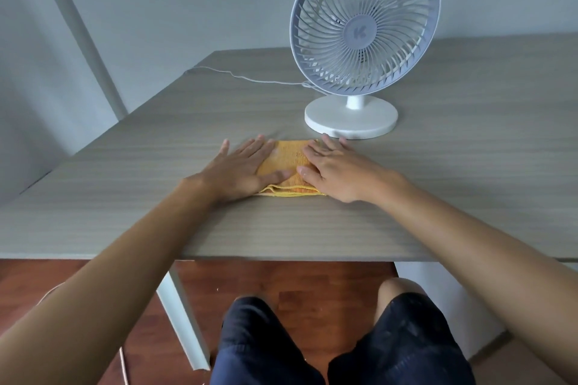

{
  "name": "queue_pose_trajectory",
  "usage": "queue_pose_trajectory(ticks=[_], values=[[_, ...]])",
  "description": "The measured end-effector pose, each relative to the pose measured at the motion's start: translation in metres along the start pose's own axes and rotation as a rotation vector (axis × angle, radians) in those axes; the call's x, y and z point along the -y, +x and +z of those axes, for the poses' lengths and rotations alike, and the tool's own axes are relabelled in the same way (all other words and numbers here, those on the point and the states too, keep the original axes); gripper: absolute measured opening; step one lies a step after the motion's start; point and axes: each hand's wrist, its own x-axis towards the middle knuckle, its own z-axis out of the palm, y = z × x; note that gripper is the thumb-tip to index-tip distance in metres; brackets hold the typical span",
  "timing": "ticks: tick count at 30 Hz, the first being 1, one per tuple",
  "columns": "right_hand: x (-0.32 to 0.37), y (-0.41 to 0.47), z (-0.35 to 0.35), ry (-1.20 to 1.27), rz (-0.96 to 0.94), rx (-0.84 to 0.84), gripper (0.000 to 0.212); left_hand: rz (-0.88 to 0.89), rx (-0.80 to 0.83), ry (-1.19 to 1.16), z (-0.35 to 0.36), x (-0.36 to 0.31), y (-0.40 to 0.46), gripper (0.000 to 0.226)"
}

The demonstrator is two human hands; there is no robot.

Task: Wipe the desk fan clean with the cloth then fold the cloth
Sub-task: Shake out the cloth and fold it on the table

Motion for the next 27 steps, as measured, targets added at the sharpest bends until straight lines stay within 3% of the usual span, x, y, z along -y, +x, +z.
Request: queue_pose_trajectory(ticks=[18, 27], values=[[-0.001, -0.018, 0.001, 0.093, 0.039, -0.073, 0.069, 0.051, 0.056, 0.054, -0.006, 0.014, 0.001, 0.119], [-0.078, -0.075, 0.004, 0.207, 0.255, -0.144, 0.067, 0.039, 0.05, 0.034, -0.007, 0.033, -0.001, 0.124]])
